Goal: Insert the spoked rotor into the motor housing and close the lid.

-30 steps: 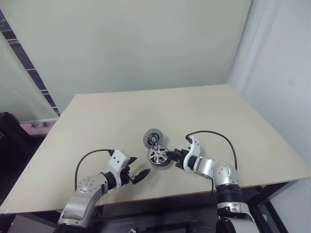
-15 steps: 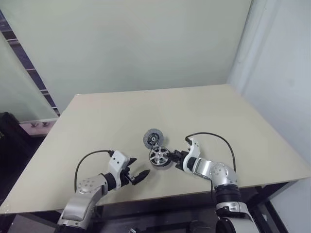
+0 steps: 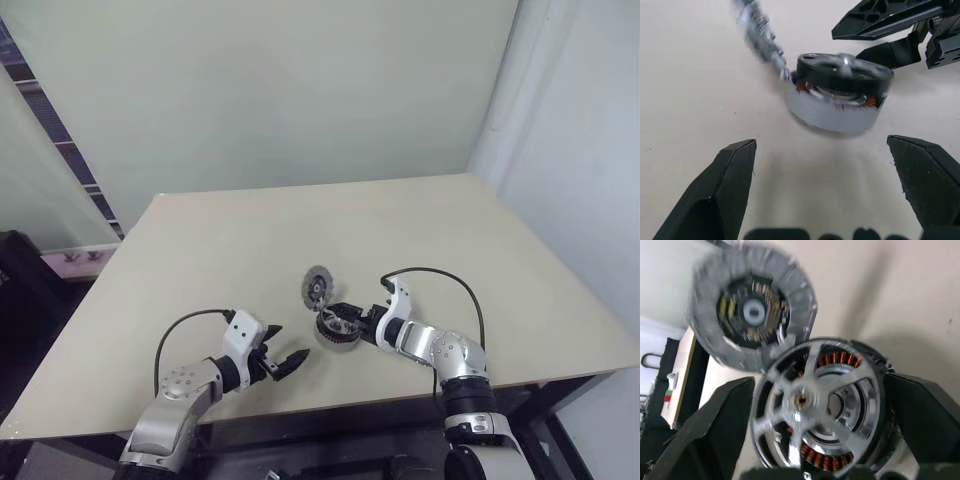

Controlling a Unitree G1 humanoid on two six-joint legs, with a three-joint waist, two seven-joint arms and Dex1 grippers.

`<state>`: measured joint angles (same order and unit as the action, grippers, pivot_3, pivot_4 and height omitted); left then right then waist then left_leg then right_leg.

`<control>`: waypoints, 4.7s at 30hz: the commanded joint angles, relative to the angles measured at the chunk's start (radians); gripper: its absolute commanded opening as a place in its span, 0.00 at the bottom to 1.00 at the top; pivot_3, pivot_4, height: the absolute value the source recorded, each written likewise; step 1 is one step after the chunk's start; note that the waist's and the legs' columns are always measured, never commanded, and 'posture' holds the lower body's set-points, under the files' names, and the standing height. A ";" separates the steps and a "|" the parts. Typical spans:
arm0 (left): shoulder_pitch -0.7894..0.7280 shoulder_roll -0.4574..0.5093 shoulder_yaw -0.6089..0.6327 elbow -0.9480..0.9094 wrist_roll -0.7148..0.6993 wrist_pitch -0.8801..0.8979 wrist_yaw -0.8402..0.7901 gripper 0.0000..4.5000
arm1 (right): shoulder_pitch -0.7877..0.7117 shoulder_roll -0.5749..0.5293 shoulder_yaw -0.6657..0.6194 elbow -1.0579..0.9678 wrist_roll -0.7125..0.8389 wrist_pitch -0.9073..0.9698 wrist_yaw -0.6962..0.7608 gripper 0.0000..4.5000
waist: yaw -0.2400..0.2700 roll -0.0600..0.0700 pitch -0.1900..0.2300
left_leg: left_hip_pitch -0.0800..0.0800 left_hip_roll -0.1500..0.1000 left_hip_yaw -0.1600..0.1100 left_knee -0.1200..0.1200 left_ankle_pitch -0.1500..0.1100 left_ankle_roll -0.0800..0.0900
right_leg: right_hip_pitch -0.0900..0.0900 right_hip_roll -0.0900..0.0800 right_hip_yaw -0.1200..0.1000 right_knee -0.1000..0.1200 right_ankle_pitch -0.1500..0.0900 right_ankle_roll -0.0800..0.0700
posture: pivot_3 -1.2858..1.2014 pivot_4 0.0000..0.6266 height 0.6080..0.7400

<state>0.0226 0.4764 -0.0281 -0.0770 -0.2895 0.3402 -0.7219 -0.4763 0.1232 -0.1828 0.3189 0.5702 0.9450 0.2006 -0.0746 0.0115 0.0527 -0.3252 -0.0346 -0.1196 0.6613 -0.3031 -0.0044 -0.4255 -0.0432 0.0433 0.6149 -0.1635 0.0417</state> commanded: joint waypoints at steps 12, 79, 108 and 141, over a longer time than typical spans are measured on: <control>-0.022 0.009 0.019 -0.024 -0.007 -0.008 -0.006 1.00 | 0.047 -0.098 0.141 -0.254 -0.025 -0.015 0.120 1.00 | -0.001 0.001 0.000 | -0.001 0.000 0.000 -0.003 0.000 0.000 | -0.001 0.000 0.000 -0.004 0.000 0.000 | 0.52 0.00 1.00; -0.011 0.017 -0.022 -0.028 0.002 0.054 -0.027 1.00 | -0.200 -0.592 0.941 -0.307 -0.873 -0.504 0.798 1.00 | 0.004 -0.002 0.000 | 0.000 0.000 0.000 0.000 0.000 0.000 | 0.001 0.000 -0.001 -0.004 0.000 0.000 | 0.52 0.00 1.00; 0.008 0.018 -0.025 -0.041 0.006 0.039 -0.022 1.00 | -0.231 -0.463 0.987 -0.031 -1.033 -0.670 0.810 0.79 | 0.004 -0.003 0.000 | 0.000 0.000 0.000 0.001 0.000 0.000 | 0.001 0.000 -0.001 -0.002 0.001 0.000 | 0.52 0.00 1.00; 0.038 0.028 0.042 -0.034 -0.005 0.023 0.011 1.00 | -0.176 -0.351 0.849 -0.224 -0.908 -0.229 0.955 0.02 | 0.004 -0.005 -0.002 | 0.001 0.000 -0.001 0.005 0.001 -0.003 | 0.000 0.000 -0.001 0.007 0.000 -0.001 | 0.52 0.00 1.00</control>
<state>0.0589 0.4951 -0.0152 -0.0899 -0.2884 0.3793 -0.7177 -0.6444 -0.2477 0.7104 0.1685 -0.3691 0.6418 1.1527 -0.0706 0.0064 0.0508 -0.3237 -0.0348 -0.1205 0.6660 -0.3021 -0.0070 -0.4260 -0.0434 0.0424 0.6223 -0.1630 0.0408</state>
